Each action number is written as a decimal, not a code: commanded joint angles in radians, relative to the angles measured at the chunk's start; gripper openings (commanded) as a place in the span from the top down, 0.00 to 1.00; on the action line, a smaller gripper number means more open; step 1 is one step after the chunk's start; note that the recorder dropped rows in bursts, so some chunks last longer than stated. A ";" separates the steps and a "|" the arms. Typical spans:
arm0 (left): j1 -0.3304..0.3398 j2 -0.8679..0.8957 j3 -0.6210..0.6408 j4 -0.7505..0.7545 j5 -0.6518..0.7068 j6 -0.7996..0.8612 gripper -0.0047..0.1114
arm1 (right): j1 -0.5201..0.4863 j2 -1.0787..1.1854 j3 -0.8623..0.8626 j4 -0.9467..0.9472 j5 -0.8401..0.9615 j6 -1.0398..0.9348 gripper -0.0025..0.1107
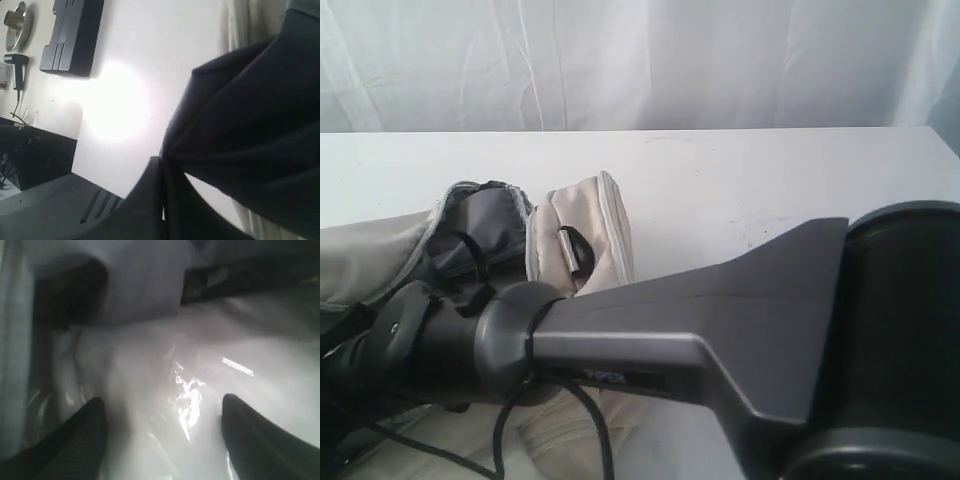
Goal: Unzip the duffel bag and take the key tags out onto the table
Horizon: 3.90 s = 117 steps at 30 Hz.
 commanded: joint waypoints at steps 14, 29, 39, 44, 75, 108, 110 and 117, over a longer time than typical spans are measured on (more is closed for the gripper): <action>0.001 -0.008 -0.003 0.182 0.128 -0.009 0.96 | 0.016 0.046 -0.100 0.218 0.154 -0.045 0.44; 0.001 -0.008 -0.003 0.123 0.009 -0.036 0.96 | 0.014 -0.043 -0.100 -0.558 0.545 0.443 0.44; 0.001 -0.008 -0.003 -0.014 -0.099 -0.043 0.96 | 0.014 -0.040 -0.098 -0.850 0.607 0.617 0.47; 0.001 -0.008 -0.003 -0.035 -0.152 -0.039 0.96 | 0.016 -0.040 -0.094 -0.956 0.620 0.624 0.66; 0.001 -0.008 0.000 -0.155 -0.210 -0.033 0.96 | -0.039 -0.166 -0.114 -0.873 0.817 0.888 0.59; 0.001 -0.008 0.000 -0.155 -0.210 -0.029 0.96 | 0.065 -0.079 -0.110 -0.947 0.630 0.922 0.98; 0.001 -0.008 0.000 -0.155 -0.210 -0.029 0.96 | 0.065 -0.148 -0.110 -0.992 0.608 0.922 0.98; 0.001 -0.008 0.000 -0.155 -0.204 -0.029 0.96 | 0.065 -0.329 -0.110 -1.123 0.610 0.965 0.98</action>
